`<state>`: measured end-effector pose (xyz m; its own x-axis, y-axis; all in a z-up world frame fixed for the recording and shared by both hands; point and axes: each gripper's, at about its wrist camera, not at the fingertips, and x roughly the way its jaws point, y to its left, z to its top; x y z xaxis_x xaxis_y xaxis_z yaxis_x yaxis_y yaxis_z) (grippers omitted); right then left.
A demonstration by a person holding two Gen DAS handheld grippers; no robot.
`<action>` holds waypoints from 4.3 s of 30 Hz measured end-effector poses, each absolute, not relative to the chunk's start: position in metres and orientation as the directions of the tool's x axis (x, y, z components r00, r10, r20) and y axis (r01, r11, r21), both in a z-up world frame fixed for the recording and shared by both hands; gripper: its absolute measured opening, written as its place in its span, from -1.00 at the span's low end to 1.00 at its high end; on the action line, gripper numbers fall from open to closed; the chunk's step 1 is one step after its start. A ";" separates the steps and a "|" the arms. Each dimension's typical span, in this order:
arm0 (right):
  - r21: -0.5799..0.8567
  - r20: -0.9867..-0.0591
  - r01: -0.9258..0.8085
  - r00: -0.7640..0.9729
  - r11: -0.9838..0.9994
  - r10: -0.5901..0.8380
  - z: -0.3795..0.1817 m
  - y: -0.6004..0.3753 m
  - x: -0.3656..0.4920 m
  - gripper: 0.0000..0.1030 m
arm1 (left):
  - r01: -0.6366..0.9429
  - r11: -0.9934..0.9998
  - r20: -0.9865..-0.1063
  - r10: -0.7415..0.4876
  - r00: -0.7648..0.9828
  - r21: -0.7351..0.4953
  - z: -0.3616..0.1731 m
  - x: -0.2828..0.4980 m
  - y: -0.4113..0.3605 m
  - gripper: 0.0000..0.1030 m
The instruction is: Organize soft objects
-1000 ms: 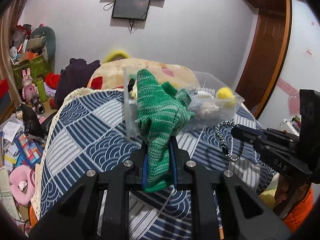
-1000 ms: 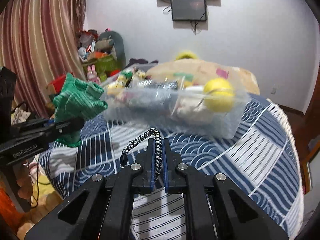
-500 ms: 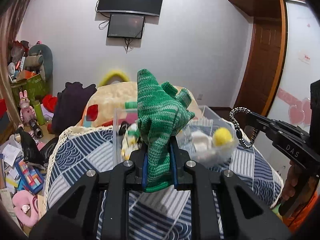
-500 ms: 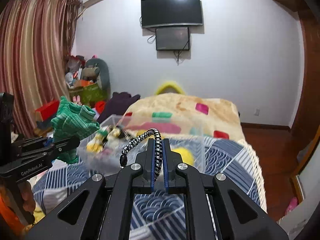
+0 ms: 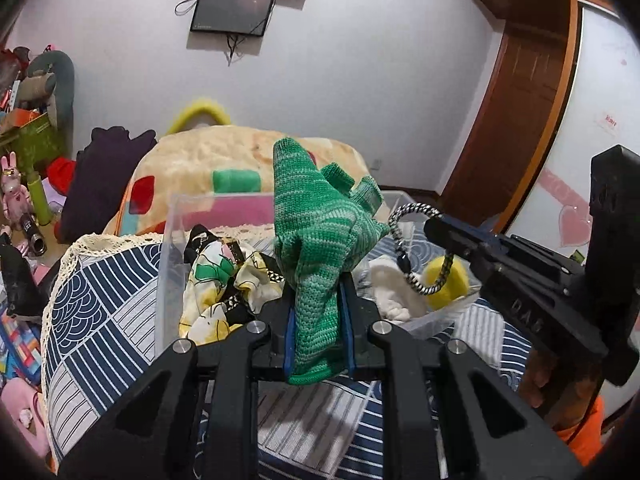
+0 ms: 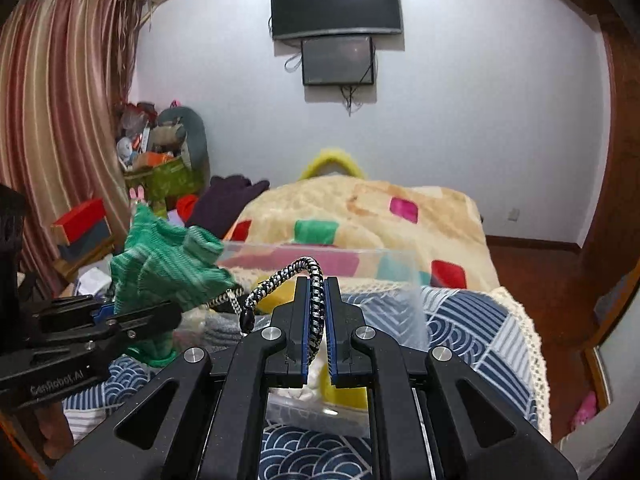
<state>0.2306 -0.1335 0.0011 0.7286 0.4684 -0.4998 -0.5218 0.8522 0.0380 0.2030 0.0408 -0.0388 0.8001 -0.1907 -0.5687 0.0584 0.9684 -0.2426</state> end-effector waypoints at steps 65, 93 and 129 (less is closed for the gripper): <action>0.052 -0.262 -0.562 0.790 0.825 0.555 0.038 -0.190 0.116 0.70 | 0.040 0.995 -0.285 -0.065 0.956 -0.093 0.023 0.051 0.008 0.93; 0.052 -0.277 -0.561 0.787 0.826 0.552 0.036 -0.194 0.110 0.71 | 0.034 0.995 -0.297 -0.062 0.953 -0.098 0.018 0.053 0.009 0.94; 0.071 -0.274 -0.556 0.787 0.828 0.552 0.036 -0.191 0.107 0.98 | 0.030 0.992 -0.298 -0.065 0.952 -0.120 0.016 0.054 0.011 0.99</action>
